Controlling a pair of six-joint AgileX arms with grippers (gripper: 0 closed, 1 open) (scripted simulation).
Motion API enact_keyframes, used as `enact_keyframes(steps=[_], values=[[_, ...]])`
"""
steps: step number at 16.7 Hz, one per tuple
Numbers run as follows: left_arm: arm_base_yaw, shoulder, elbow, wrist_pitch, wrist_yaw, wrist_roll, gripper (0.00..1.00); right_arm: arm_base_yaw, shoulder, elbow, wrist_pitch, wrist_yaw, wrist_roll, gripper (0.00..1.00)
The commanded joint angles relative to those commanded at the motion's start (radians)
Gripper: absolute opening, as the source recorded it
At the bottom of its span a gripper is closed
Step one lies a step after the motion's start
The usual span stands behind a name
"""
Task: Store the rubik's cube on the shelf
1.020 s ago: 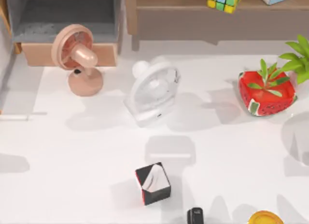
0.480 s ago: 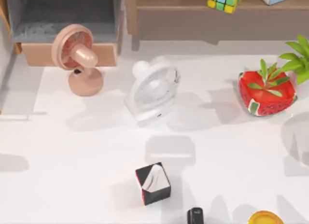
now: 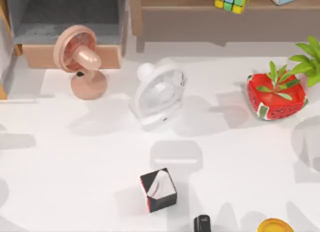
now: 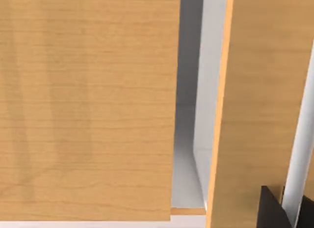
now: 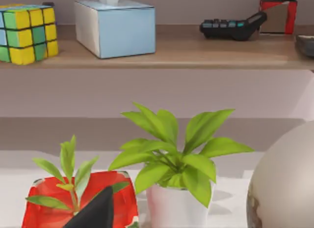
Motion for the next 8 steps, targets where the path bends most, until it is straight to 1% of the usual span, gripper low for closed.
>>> enact_keyframes(steps=[2,6,8], values=[[-0.013,0.010,0.024,-0.014,-0.013,0.000,0.00,0.000,0.000,0.000,0.000,0.000,0.000,1.00],[-0.012,0.011,0.021,-0.018,-0.011,-0.001,0.00,0.000,0.000,0.000,0.000,0.000,0.000,1.00],[-0.026,0.027,0.056,-0.036,-0.023,-0.003,0.00,0.000,0.000,0.000,0.000,0.000,0.000,1.00]])
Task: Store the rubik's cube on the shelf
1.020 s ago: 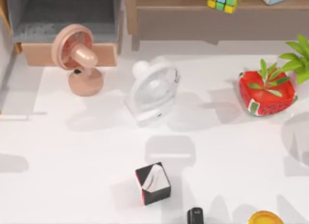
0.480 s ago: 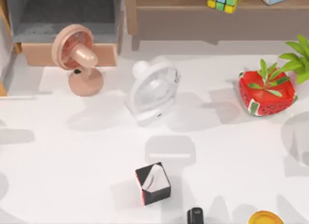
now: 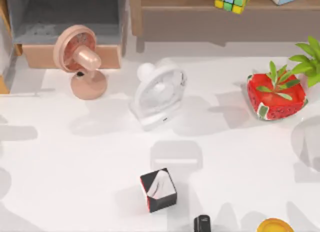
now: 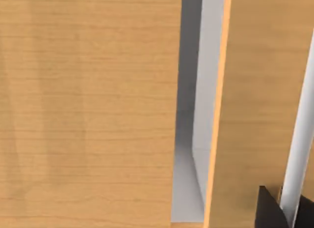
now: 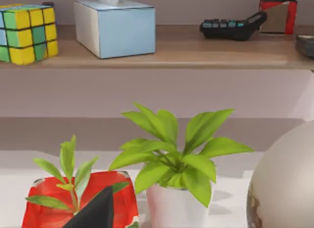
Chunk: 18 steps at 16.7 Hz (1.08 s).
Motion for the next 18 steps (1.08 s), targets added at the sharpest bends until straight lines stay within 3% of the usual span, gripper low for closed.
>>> enact_keyframes(steps=[7,13,18], values=[[-0.069,0.088,0.201,-0.109,-0.073,-0.002,0.00,0.000,0.000,0.000,0.000,0.000,0.000,1.00],[-0.075,0.099,0.220,-0.124,-0.078,-0.003,0.00,0.000,0.000,0.000,0.000,0.000,0.000,1.00],[-0.119,0.183,0.413,-0.220,-0.121,-0.009,0.00,0.000,0.000,0.000,0.000,0.000,0.000,1.00]])
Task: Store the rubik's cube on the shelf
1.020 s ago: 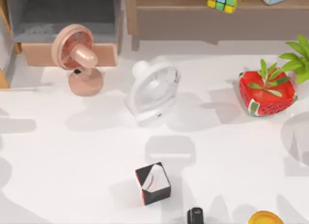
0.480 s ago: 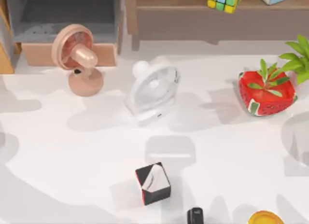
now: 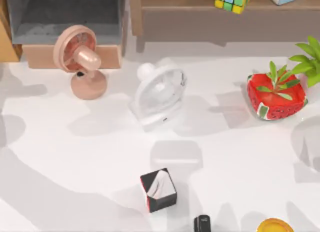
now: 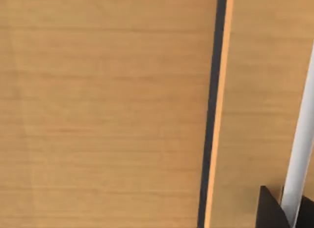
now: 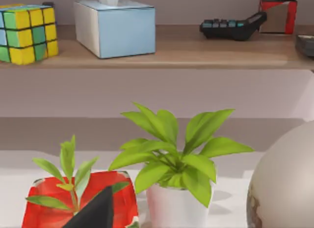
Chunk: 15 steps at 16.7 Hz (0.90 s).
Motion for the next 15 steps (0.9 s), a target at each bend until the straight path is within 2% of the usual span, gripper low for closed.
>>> enact_keyframes(steps=[3,7,15], values=[[-0.017,0.035,0.070,-0.042,-0.020,0.002,0.00,0.000,0.000,0.000,0.000,0.000,0.000,1.00],[-0.019,0.038,0.073,-0.045,-0.020,0.001,0.00,0.000,0.000,0.000,0.000,0.000,0.000,1.00],[-0.019,0.038,0.073,-0.045,-0.020,0.001,0.60,0.000,0.000,0.000,0.000,0.000,0.000,1.00]])
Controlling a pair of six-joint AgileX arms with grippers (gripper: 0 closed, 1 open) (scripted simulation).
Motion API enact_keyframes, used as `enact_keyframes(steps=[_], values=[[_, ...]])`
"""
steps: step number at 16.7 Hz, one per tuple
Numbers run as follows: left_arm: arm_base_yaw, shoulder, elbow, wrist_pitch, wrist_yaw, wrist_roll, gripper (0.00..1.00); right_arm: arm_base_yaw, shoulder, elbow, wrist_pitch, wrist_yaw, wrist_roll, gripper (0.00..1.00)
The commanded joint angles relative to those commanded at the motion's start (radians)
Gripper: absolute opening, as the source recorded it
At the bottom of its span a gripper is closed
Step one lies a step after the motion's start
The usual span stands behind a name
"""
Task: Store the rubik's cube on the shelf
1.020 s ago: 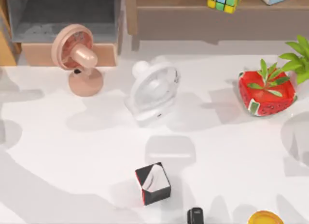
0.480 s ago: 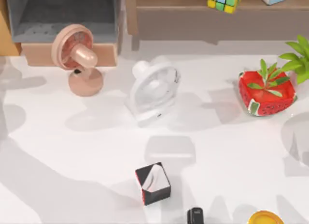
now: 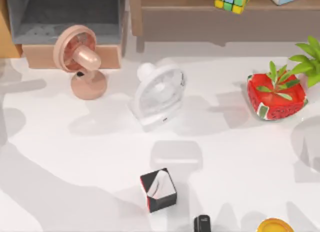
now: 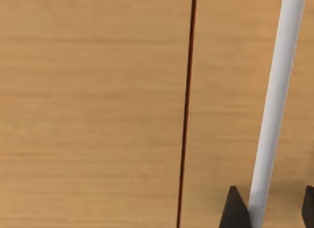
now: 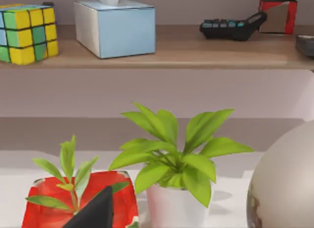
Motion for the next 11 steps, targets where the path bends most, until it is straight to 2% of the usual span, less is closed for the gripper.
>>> enact_keyframes(steps=[5,11], values=[[0.000,0.000,0.000,0.000,0.000,0.000,0.98,0.000,0.000,0.000,0.000,0.000,0.000,1.00],[0.000,0.000,0.000,0.000,0.000,0.000,1.00,0.000,0.000,0.000,0.000,0.000,0.000,1.00]])
